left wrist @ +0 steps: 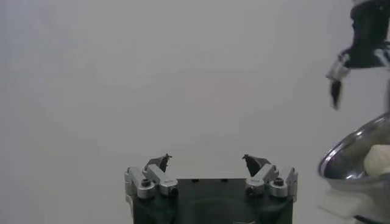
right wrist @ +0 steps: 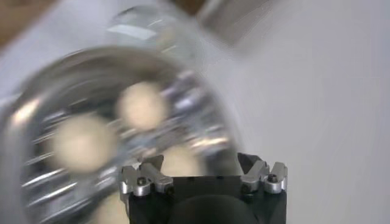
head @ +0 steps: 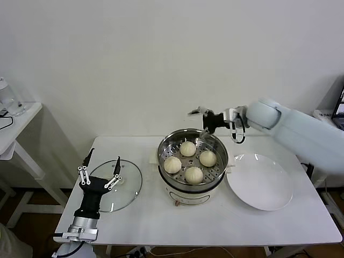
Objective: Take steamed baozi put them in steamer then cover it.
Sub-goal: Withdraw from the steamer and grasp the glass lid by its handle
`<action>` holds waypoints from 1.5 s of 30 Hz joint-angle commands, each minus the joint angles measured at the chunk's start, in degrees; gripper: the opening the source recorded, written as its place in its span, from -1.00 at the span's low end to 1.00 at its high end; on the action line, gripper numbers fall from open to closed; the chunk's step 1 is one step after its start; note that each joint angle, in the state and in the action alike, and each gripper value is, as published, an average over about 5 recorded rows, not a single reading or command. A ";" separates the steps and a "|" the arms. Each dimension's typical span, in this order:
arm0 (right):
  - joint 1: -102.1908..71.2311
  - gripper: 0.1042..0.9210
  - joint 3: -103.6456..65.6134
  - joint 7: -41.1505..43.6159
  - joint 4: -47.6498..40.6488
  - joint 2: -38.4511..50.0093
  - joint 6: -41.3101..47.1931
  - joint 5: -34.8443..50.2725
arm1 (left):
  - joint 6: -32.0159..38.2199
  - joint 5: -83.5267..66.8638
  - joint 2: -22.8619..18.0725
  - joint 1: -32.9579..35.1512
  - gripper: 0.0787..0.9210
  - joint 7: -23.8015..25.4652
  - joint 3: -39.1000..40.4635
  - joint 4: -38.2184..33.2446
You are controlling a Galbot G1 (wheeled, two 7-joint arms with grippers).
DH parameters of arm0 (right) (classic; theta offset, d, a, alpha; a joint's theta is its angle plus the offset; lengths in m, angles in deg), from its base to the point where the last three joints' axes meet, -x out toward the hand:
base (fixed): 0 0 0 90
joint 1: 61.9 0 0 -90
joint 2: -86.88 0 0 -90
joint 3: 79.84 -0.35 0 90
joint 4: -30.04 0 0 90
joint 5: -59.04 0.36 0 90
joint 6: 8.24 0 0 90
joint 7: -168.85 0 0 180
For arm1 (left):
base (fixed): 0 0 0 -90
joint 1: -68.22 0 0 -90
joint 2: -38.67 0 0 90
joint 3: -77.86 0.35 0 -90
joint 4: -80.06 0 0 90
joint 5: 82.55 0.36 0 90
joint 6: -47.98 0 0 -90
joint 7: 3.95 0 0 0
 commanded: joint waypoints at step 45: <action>-78.37 0.76 -71.68 -25.25 7.55 -24.49 -11.16 -8.65 | -1.87 51.32 1.45 -12.95 0.77 -8.33 -0.94 37.70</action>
